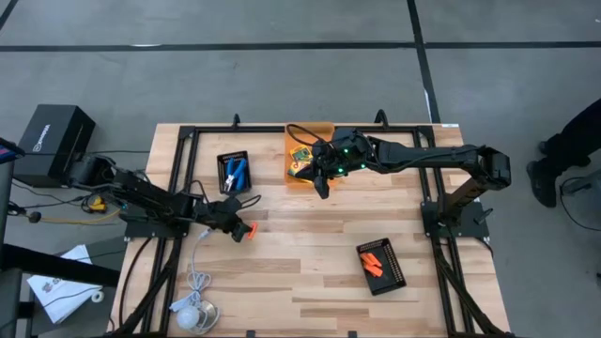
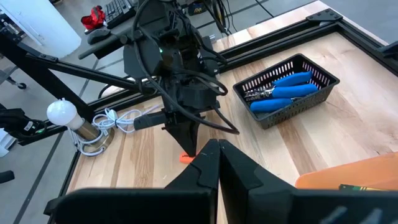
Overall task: Pick & Place School Supplies
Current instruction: Put the orange eraser into the bottom black bin
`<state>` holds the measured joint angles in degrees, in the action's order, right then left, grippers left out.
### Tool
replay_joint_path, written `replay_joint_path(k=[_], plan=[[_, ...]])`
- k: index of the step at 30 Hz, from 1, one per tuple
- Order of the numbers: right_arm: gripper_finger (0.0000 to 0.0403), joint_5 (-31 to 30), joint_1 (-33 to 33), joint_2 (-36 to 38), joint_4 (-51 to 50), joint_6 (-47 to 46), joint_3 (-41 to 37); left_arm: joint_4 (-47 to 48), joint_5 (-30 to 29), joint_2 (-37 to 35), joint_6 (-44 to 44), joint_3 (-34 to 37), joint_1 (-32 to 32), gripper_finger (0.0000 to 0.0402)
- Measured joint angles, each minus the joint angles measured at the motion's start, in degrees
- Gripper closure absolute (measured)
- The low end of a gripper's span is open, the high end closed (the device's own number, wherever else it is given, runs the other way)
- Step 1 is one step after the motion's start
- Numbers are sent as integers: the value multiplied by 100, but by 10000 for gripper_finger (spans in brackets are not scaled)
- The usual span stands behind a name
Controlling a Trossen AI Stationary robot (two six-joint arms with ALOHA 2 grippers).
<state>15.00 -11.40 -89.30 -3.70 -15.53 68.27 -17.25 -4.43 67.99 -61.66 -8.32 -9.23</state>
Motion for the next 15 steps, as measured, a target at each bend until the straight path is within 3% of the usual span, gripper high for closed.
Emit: replay_joint_path(k=[15], plan=[[403, 15, -2, 0, -11, -2, 0, -54, 111, -62, -309, 382, 0, 402]])
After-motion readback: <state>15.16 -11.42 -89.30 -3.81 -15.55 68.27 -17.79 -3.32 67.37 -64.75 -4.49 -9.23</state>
